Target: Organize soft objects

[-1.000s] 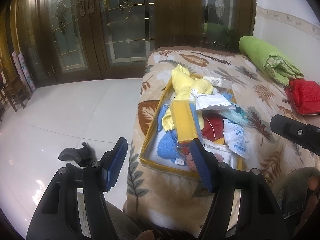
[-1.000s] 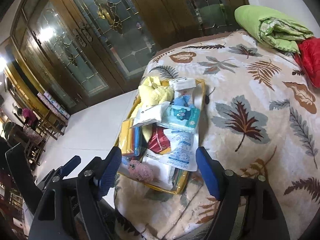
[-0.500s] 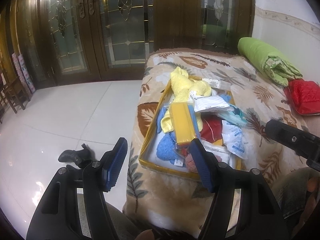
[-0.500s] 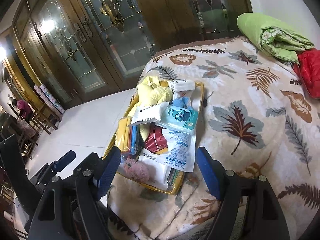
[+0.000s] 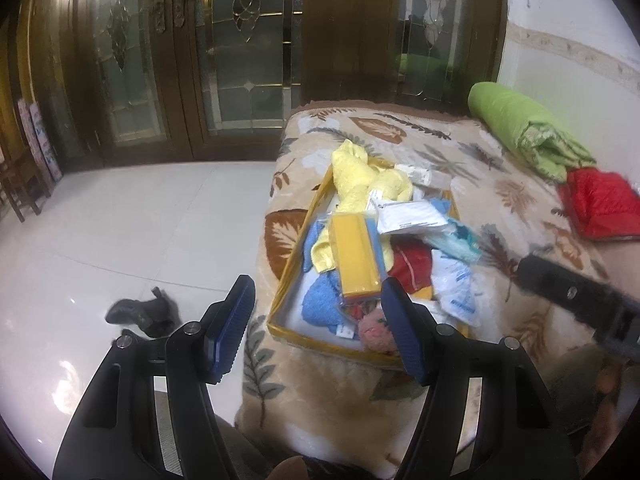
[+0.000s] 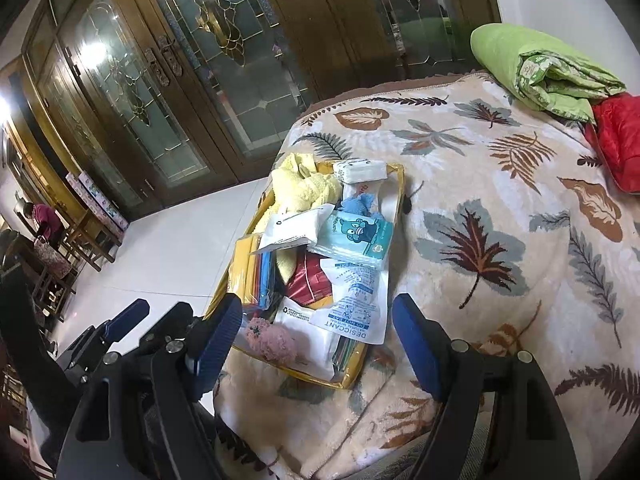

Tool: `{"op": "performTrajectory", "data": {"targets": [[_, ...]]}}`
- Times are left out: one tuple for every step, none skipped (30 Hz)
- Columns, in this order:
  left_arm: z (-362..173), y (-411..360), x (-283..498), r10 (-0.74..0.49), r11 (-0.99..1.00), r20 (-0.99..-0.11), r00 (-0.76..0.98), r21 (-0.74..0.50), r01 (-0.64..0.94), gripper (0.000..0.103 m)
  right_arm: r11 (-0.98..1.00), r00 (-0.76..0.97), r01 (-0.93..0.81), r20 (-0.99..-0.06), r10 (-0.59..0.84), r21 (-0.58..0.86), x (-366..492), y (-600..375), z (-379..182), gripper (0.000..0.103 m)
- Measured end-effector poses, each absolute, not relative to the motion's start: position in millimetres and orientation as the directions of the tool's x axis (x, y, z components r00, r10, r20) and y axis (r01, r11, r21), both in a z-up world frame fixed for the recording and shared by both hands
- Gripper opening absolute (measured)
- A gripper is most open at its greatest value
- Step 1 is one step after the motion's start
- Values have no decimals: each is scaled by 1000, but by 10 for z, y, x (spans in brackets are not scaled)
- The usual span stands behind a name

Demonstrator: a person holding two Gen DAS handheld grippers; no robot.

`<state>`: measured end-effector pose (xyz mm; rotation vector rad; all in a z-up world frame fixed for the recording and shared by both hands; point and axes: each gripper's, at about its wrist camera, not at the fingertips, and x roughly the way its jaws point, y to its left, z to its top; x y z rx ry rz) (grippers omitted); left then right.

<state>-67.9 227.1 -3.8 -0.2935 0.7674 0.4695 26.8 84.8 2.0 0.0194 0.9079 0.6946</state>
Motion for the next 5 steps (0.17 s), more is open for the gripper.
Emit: {"op": "performTrajectory", "data": {"targets": [[-41, 2292, -668, 272, 860, -727, 630, -110, -499, 66, 784, 415, -546, -717, 561, 297, 267, 849, 19, 78], [-52, 2312, -658, 249, 859, -731, 635, -136, -494, 66, 783, 414, -546, -717, 561, 298, 266, 848, 19, 78], [-69, 2318, -643, 242, 858, -736, 633, -142, -493, 66, 783, 413, -547, -717, 562, 298, 267, 847, 17, 78], [-78, 2303, -630, 255, 860, -735, 628, -124, -495, 66, 782, 412, -547, -717, 562, 299, 268, 843, 16, 78], [-77, 2290, -622, 266, 861, -734, 625, -110, -496, 66, 782, 412, -546, -717, 562, 300, 270, 844, 13, 78]]}}
